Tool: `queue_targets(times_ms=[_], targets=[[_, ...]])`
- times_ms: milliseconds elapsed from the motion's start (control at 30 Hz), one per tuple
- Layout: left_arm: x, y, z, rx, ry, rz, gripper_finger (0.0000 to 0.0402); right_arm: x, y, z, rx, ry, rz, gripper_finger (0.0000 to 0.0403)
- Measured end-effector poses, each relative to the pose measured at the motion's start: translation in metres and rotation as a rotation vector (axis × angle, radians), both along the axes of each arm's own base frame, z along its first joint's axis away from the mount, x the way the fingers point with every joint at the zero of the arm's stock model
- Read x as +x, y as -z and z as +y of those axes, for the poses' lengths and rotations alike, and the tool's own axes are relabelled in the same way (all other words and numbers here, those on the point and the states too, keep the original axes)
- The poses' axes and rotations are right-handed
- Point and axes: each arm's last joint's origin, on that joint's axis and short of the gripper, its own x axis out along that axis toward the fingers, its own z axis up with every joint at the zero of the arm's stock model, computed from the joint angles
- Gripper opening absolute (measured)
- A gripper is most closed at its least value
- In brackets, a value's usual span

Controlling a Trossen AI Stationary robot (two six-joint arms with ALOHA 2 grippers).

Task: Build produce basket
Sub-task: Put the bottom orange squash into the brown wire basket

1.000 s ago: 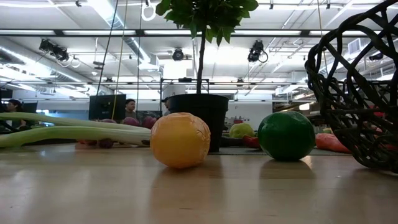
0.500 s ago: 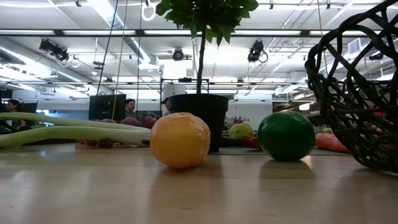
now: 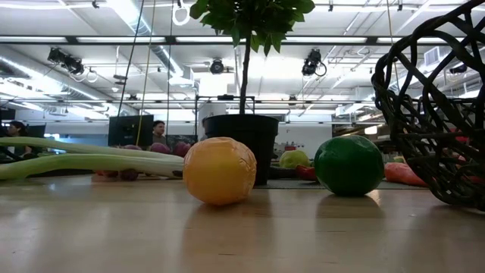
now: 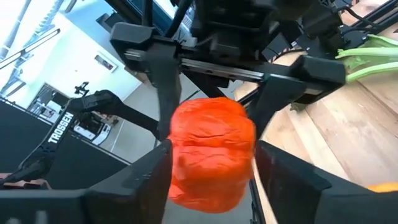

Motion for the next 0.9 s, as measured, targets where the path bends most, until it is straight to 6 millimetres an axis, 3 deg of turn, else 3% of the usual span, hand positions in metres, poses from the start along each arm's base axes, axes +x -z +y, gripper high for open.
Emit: queue_targets(times_ms=[400,900], targets=[[0.001,-0.004,0.001,-0.032,-0.052,-0.024,0.0274,0.002,-0.002,0.001,0.012,0.031,-0.029,0.0391],[0.005,-0.010,0.008,-0.097,-0.099,-0.062,0.0274,0.018,0.003,0.002,0.016,0.054,-0.050,0.0350]])
